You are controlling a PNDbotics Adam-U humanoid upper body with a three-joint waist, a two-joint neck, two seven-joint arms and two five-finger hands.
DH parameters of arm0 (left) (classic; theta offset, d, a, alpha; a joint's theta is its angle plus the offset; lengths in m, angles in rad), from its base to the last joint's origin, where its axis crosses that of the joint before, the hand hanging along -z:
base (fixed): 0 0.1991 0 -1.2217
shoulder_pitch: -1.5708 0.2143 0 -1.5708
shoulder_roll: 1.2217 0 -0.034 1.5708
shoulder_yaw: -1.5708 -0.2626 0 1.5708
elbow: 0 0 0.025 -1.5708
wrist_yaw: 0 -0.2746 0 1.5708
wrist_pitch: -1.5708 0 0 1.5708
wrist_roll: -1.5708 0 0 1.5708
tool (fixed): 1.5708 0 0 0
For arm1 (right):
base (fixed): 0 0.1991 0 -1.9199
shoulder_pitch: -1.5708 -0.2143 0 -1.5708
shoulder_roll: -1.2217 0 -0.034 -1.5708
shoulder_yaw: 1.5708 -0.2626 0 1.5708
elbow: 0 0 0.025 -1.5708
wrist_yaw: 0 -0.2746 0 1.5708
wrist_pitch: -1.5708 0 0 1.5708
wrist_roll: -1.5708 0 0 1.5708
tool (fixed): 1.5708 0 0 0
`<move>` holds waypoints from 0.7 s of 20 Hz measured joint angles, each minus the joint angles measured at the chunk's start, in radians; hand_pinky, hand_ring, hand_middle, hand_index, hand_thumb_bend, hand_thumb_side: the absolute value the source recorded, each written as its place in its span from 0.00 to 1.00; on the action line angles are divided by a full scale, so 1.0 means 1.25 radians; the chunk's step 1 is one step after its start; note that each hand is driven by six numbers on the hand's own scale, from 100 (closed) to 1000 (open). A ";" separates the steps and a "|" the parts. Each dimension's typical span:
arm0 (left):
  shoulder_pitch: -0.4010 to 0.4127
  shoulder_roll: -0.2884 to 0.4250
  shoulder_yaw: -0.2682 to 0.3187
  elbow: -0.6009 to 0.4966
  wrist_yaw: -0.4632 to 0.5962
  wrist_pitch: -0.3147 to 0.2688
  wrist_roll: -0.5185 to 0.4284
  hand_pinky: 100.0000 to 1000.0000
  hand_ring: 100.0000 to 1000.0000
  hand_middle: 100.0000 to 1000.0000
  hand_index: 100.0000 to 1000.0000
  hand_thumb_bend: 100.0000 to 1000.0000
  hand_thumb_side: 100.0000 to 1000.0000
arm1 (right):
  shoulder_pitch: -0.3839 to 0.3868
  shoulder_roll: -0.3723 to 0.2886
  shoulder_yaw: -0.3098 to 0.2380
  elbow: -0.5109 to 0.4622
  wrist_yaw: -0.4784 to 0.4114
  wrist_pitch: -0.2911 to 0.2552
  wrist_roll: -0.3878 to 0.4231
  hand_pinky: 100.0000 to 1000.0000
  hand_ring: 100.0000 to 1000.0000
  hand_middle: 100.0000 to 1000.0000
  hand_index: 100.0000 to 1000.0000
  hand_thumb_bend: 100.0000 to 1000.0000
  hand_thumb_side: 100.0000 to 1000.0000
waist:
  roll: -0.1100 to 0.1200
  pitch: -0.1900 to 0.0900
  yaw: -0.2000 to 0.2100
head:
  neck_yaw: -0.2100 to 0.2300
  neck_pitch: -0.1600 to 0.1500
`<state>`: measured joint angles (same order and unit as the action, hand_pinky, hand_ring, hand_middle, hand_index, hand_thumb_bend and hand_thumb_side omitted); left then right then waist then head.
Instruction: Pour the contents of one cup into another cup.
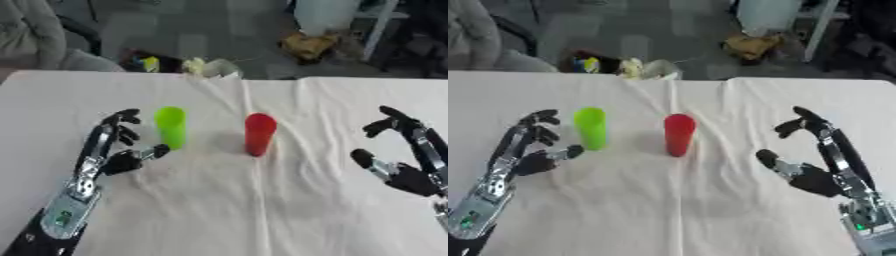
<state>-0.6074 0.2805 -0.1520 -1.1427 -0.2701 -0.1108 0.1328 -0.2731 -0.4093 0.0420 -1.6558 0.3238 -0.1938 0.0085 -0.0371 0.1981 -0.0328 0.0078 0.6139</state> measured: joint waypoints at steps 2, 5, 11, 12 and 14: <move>-0.008 0.000 -0.002 0.012 -0.002 -0.001 0.004 0.50 0.50 0.64 0.83 0.89 0.39 | 0.000 0.000 0.002 -0.002 0.000 0.000 0.000 0.90 0.98 0.49 0.63 0.60 0.62 | -0.002 0.003 -0.005 | 0.001 0.000; -0.018 0.000 -0.002 0.025 -0.003 -0.003 0.009 0.50 0.50 0.64 0.83 0.88 0.39 | -0.002 0.000 0.002 -0.002 0.000 -0.002 0.002 0.90 0.98 0.49 0.64 0.60 0.62 | -0.005 0.007 -0.011 | 0.003 -0.001; -0.037 0.002 -0.002 0.033 -0.002 -0.005 0.016 0.50 0.50 0.64 0.82 0.88 0.39 | -0.007 0.007 0.005 -0.008 0.000 -0.004 0.005 0.90 0.98 0.49 0.64 0.60 0.62 | -0.012 0.020 -0.030 | 0.010 -0.008; -0.041 0.002 -0.002 0.033 -0.002 -0.005 0.017 0.50 0.50 0.64 0.82 0.88 0.39 | -0.008 0.008 0.006 -0.008 0.000 -0.004 0.005 0.90 0.98 0.49 0.64 0.60 0.62 | -0.012 0.022 -0.033 | 0.011 -0.009; -0.046 0.002 -0.002 0.033 -0.002 -0.005 0.017 0.50 0.50 0.63 0.82 0.88 0.39 | -0.008 0.008 0.007 -0.009 0.000 -0.005 0.007 0.90 0.98 0.49 0.64 0.60 0.63 | -0.012 0.025 -0.038 | 0.014 -0.012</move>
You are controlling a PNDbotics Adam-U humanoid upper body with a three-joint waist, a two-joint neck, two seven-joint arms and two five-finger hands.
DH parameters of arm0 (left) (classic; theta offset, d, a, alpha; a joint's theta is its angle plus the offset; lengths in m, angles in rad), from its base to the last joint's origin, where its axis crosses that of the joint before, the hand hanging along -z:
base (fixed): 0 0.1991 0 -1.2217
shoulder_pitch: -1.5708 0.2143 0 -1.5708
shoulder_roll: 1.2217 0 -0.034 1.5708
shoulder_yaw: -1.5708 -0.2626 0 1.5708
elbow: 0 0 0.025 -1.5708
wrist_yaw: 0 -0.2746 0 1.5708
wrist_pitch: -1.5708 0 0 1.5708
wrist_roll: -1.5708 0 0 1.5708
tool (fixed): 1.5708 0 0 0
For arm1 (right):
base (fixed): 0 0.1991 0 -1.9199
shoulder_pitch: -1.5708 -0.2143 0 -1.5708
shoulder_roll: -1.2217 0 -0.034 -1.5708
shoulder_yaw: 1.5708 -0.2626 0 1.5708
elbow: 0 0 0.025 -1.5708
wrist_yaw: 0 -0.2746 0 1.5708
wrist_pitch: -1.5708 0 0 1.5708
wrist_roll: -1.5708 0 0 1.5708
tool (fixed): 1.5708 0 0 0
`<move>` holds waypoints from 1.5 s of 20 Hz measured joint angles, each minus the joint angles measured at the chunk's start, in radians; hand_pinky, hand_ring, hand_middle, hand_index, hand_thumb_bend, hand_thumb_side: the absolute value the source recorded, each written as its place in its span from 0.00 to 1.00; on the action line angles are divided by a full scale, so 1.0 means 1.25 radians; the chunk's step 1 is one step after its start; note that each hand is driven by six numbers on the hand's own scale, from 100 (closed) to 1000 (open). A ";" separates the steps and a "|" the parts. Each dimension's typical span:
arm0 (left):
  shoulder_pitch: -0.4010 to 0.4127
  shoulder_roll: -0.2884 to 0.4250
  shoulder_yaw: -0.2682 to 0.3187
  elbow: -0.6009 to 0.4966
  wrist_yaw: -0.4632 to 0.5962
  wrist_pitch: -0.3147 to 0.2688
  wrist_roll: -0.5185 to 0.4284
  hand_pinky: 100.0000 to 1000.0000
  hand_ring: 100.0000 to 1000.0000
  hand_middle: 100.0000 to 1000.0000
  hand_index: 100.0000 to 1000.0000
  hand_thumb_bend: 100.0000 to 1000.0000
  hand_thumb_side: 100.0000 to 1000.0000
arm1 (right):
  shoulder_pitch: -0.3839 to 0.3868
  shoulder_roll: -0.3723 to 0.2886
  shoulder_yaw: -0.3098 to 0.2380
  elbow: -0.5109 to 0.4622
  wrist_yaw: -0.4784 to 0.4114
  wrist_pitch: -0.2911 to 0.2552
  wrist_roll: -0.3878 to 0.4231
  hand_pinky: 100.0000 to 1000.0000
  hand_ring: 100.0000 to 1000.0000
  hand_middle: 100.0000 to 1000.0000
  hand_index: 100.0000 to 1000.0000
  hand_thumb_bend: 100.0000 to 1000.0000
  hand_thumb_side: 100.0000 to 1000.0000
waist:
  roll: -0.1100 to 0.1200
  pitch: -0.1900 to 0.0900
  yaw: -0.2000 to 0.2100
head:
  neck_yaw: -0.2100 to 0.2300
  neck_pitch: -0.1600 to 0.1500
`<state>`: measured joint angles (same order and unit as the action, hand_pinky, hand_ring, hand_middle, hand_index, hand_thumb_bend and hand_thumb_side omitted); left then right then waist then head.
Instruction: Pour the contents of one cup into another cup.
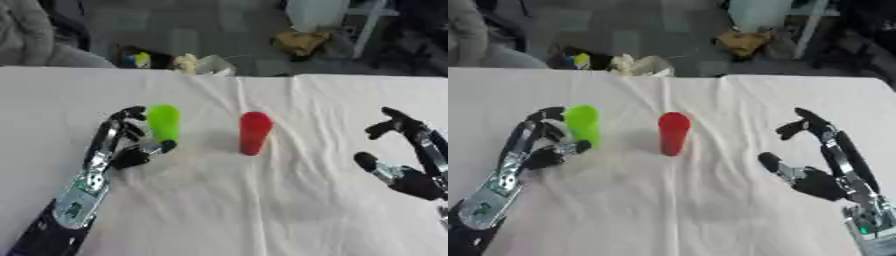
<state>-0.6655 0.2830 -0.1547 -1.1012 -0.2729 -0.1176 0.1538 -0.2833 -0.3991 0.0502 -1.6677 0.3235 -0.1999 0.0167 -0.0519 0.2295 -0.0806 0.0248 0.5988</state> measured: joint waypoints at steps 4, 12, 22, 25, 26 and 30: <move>-0.010 0.006 0.000 0.000 0.000 0.000 0.000 0.51 0.50 0.63 0.82 0.86 0.38 | -0.006 0.002 0.000 -0.002 0.000 0.000 0.002 0.90 0.98 0.49 0.64 0.60 0.63 | 0.000 0.006 -0.007 | 0.004 -0.003; -0.014 0.010 0.001 0.007 -0.010 0.008 0.003 0.50 0.49 0.62 0.81 0.84 0.39 | -0.006 0.006 0.000 -0.002 0.000 -0.001 0.002 0.90 0.98 0.49 0.63 0.60 0.63 | 0.000 0.013 -0.012 | 0.004 -0.009; -0.026 0.014 0.006 0.022 -0.007 0.010 0.004 0.49 0.47 0.58 0.80 0.82 0.38 | -0.013 0.011 0.005 -0.002 -0.001 -0.004 0.007 0.90 0.98 0.49 0.64 0.60 0.63 | -0.005 0.019 -0.025 | 0.006 -0.010; -0.032 0.017 0.006 0.026 -0.006 0.008 -0.002 0.49 0.46 0.57 0.79 0.81 0.38 | -0.014 0.013 0.005 -0.002 -0.001 -0.004 0.009 0.90 0.98 0.49 0.64 0.60 0.63 | -0.005 0.023 -0.029 | 0.007 -0.013; -0.034 0.019 0.006 0.027 -0.006 0.008 -0.004 0.49 0.46 0.56 0.79 0.80 0.38 | -0.016 0.014 0.006 -0.002 -0.001 -0.005 0.009 0.90 0.98 0.49 0.64 0.60 0.63 | -0.005 0.023 -0.029 | 0.008 -0.015; -0.042 0.020 0.007 0.036 -0.007 0.008 -0.005 0.44 0.42 0.52 0.76 0.71 0.36 | -0.019 0.014 0.008 -0.002 -0.001 -0.005 0.009 0.90 0.98 0.49 0.64 0.59 0.64 | -0.006 0.024 -0.034 | 0.008 -0.016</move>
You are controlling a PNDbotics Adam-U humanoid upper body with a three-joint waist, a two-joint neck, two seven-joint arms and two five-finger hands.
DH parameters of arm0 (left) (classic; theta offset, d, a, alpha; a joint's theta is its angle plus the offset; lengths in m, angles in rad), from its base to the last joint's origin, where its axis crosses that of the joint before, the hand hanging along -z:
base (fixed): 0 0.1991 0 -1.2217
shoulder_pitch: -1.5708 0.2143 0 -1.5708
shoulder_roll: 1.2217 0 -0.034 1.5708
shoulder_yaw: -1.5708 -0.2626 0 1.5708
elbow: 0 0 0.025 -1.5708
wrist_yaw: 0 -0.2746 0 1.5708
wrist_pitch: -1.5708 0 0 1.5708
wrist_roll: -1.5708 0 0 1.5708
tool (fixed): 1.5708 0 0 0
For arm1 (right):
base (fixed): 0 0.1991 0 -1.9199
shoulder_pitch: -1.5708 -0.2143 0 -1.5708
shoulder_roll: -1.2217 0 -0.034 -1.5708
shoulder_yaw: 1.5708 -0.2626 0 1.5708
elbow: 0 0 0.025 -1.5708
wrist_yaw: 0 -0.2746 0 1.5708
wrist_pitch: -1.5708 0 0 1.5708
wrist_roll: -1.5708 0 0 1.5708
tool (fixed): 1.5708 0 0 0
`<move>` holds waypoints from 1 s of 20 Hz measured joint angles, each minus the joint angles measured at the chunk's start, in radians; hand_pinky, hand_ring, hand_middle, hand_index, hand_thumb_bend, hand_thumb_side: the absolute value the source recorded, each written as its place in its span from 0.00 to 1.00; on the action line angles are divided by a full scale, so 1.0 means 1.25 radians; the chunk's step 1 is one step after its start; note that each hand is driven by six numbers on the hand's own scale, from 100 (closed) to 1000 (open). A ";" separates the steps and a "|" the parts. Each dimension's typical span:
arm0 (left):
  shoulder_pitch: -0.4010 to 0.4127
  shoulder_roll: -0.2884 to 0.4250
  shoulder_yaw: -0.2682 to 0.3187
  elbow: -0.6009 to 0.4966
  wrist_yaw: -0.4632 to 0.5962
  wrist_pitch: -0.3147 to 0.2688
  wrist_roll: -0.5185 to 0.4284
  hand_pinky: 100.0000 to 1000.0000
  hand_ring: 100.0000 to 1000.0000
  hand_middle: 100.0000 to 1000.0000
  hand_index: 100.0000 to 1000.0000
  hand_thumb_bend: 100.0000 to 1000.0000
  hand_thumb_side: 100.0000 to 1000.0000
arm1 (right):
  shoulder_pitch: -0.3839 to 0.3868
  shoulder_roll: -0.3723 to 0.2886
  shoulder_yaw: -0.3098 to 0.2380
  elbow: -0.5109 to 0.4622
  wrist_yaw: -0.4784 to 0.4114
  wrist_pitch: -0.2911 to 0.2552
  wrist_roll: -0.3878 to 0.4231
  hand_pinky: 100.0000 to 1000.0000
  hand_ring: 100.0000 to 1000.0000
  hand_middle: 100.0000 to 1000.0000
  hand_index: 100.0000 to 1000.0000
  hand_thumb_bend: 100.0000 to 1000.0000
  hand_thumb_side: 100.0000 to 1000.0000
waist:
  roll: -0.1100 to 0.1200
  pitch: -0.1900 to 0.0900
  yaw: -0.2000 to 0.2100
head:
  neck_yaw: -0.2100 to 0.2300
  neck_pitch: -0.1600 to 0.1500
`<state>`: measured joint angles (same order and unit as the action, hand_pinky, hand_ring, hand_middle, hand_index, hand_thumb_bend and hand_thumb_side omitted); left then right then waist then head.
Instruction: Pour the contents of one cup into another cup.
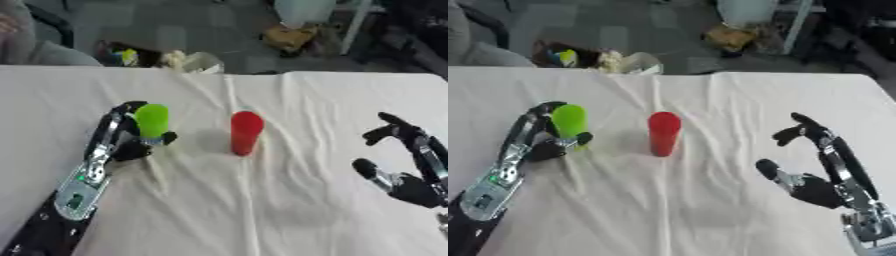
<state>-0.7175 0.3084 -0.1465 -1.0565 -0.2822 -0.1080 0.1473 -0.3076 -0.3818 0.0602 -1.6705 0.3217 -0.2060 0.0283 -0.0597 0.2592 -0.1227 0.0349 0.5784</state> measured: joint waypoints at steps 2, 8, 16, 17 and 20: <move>-0.005 0.000 0.000 0.005 -0.001 0.001 0.000 0.41 0.39 0.48 0.74 0.65 0.34 | 0.000 0.000 0.001 0.000 -0.001 -0.001 0.001 0.90 0.98 0.48 0.64 0.59 0.64 | 0.000 0.001 -0.002 | 0.001 0.000; -0.011 0.000 0.002 0.013 -0.003 0.003 -0.009 0.30 0.28 0.38 0.69 0.41 0.28 | 0.000 0.000 0.002 0.000 -0.002 -0.001 0.001 0.90 0.98 0.48 0.64 0.58 0.64 | 0.001 0.002 -0.007 | 0.003 0.000; 0.012 -0.001 0.002 -0.015 0.014 0.008 -0.007 0.25 0.23 0.33 0.67 0.13 0.20 | 0.000 0.000 0.002 0.000 -0.003 -0.001 0.001 0.90 0.98 0.47 0.64 0.58 0.64 | 0.002 -0.003 0.001 | -0.001 0.000; 0.020 -0.001 0.001 -0.028 0.018 0.010 -0.004 0.25 0.23 0.33 0.67 0.12 0.19 | 0.001 0.000 0.001 0.000 -0.004 -0.001 0.001 0.90 0.98 0.47 0.64 0.58 0.64 | 0.003 -0.005 0.005 | -0.001 0.000; 0.045 0.002 -0.001 -0.085 0.033 0.018 0.002 0.25 0.23 0.33 0.67 0.11 0.18 | 0.003 0.000 0.001 0.001 -0.005 0.000 0.000 0.90 0.98 0.47 0.64 0.57 0.64 | 0.007 -0.011 0.018 | -0.005 0.000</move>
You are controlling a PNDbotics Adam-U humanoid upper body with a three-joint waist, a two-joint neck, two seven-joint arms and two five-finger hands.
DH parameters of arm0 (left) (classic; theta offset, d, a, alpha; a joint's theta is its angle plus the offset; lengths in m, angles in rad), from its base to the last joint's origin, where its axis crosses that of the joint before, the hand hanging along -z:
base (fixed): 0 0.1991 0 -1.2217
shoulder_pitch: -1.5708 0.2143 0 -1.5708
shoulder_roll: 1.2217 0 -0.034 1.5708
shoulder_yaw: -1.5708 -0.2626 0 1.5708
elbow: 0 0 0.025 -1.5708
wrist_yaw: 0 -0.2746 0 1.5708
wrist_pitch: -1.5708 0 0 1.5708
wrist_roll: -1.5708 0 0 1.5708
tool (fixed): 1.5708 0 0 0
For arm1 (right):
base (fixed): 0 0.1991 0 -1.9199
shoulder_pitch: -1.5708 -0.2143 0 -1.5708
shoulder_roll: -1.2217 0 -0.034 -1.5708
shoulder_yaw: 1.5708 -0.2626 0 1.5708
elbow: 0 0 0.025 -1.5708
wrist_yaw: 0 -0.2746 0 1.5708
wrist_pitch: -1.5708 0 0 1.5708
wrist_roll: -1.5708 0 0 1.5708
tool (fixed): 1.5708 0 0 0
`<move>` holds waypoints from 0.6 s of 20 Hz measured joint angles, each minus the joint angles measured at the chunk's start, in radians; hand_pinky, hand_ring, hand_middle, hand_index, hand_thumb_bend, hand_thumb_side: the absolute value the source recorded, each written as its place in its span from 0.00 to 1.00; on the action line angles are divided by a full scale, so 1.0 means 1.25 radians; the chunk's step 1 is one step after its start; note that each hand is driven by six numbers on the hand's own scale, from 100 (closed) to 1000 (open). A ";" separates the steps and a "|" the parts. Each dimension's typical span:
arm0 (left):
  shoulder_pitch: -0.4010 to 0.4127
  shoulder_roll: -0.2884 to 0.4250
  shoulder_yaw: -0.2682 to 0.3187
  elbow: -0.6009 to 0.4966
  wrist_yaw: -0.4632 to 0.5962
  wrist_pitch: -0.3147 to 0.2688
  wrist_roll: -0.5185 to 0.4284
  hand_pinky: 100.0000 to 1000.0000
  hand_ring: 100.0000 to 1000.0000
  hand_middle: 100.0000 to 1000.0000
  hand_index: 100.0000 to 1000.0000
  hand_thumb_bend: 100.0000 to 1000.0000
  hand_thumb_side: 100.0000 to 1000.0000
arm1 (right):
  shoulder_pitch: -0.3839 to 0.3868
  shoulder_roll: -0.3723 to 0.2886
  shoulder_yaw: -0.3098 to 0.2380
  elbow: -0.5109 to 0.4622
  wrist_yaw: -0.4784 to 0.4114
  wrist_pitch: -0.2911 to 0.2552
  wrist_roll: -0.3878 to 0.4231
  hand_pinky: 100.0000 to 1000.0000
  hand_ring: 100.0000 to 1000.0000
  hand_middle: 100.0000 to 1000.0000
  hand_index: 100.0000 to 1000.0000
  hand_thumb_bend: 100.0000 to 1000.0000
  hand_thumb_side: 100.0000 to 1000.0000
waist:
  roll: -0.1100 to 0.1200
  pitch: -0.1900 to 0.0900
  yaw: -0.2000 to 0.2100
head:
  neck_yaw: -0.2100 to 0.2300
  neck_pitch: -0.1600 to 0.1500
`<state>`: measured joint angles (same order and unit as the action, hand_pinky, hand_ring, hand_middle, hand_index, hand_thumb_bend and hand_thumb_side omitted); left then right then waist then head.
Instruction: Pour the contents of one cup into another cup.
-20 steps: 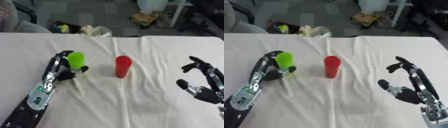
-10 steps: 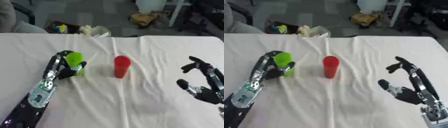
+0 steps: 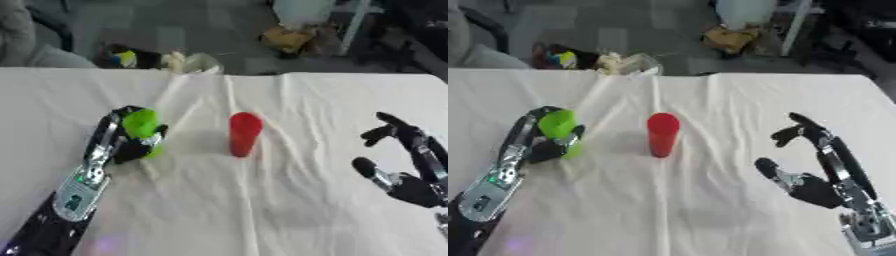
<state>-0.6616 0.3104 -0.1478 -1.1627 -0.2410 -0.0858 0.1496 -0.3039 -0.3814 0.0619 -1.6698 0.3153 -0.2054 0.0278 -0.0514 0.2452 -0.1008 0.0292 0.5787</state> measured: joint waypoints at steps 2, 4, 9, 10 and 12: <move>0.019 0.010 -0.002 -0.052 0.008 0.004 0.004 0.24 0.23 0.33 0.67 0.09 0.18 | 0.002 0.000 0.000 0.004 -0.001 0.001 0.000 0.90 0.98 0.46 0.64 0.57 0.63 | 0.004 -0.005 0.009 | -0.003 0.001; 0.038 0.021 -0.002 -0.105 0.014 0.009 0.006 0.25 0.23 0.33 0.67 0.09 0.17 | 0.003 0.000 0.000 0.009 -0.002 0.001 -0.001 0.90 0.98 0.46 0.64 0.57 0.63 | 0.007 -0.009 0.020 | -0.006 0.001; 0.080 0.046 -0.008 -0.229 0.033 0.022 0.001 0.25 0.24 0.33 0.67 0.09 0.17 | 0.003 -0.001 0.000 0.034 -0.010 0.002 -0.001 0.89 0.98 0.45 0.64 0.57 0.64 | 0.012 -0.015 0.045 | -0.014 0.004; 0.086 0.050 -0.010 -0.249 0.037 0.026 -0.001 0.25 0.24 0.33 0.67 0.09 0.18 | 0.003 -0.001 0.001 0.040 -0.012 0.001 0.000 0.89 0.98 0.45 0.64 0.58 0.64 | 0.013 -0.016 0.051 | -0.016 0.004; 0.097 0.055 -0.012 -0.281 0.045 0.033 -0.004 0.25 0.24 0.34 0.67 0.10 0.18 | 0.002 -0.002 0.001 0.054 -0.015 0.000 0.001 0.89 0.98 0.45 0.65 0.58 0.64 | 0.014 -0.019 0.063 | -0.022 0.005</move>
<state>-0.5398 0.3796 -0.1624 -1.5139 -0.1844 -0.0446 0.1446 -0.3013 -0.3838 0.0630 -1.6017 0.2960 -0.2055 0.0292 -0.0338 0.2221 -0.0219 0.0019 0.5848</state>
